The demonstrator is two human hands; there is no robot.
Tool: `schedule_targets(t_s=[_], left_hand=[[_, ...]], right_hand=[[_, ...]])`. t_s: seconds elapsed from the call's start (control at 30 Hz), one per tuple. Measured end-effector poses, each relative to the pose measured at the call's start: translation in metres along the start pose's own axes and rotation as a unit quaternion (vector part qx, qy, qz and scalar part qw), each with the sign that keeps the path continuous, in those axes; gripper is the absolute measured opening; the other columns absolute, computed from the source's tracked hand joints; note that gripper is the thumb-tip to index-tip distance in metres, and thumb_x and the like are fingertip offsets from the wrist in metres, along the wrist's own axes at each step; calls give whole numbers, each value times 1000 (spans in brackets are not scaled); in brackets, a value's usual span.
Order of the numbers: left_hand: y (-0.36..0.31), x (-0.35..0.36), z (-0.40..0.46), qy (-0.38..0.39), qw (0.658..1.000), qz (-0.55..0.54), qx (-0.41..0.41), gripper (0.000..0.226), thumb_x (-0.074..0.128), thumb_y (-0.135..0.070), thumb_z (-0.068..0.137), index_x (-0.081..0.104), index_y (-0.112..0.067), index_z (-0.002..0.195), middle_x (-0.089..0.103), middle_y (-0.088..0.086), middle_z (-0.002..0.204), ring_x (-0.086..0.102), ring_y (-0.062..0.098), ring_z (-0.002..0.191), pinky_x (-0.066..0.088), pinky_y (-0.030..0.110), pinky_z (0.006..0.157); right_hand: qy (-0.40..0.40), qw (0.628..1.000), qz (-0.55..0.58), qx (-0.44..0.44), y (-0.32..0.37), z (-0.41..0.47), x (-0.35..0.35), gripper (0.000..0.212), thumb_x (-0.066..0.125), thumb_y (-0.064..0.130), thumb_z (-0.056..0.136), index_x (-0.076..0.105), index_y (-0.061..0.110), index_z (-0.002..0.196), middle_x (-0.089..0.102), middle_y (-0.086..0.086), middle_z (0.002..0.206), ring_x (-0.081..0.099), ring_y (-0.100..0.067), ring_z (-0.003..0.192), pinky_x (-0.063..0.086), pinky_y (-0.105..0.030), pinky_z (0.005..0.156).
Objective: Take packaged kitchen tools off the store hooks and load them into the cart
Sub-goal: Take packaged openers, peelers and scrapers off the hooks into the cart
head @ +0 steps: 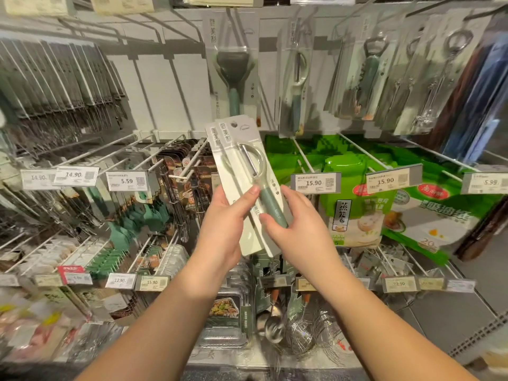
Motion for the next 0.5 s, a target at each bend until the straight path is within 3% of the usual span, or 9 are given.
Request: schedule_targets(t_s=[0.1,0.2,0.33,0.43,0.5], left_hand=[[1,1,-3,3,1000,2,-11,39,63,-2,95,56,-17,130,75,4,113,74,21,101,61,38,76],[-4,3,-3,11,1000,6,-5,42,60,5,93,56,-13,130,75,8,113,73,28,103,60,46,85],[-21,2,3,8,1000,9,22,42,61,6,91,56,-13,128,73,9,117,70,30,110,51,55,100],[-34,5,8,14,999,-5,32,42,60,5,91,56,-15,128,73,9,118,70,29,109,51,55,100],[-43,9,11,19,999,-14,40,40,59,5,91,57,-15,127,73,9,118,71,27,108,53,51,97]], right_hand=[[-6,999,40,36,-9,7,-4,77,67,42,89,33,24,155,41,9,154,38,-7,140,31,-25,116],[-32,996,63,48,-13,11,-15,80,66,48,77,39,28,150,53,10,144,50,-11,132,42,-41,111],[-117,989,73,46,-14,20,-50,68,70,31,86,40,25,147,56,8,135,55,-11,123,48,-36,102],[-174,982,72,27,-9,33,-77,62,70,27,87,42,26,143,55,10,122,58,-4,105,44,-11,81],[-201,976,80,17,-5,41,-92,62,71,26,88,41,26,143,52,10,120,57,-2,103,40,-7,77]])
Point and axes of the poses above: each hand's wrist, its own z-axis towards the middle knuckle, its own x-axis out of the palm, y = z × x, the point moved 9 cm from there along z, towards the middle knuckle
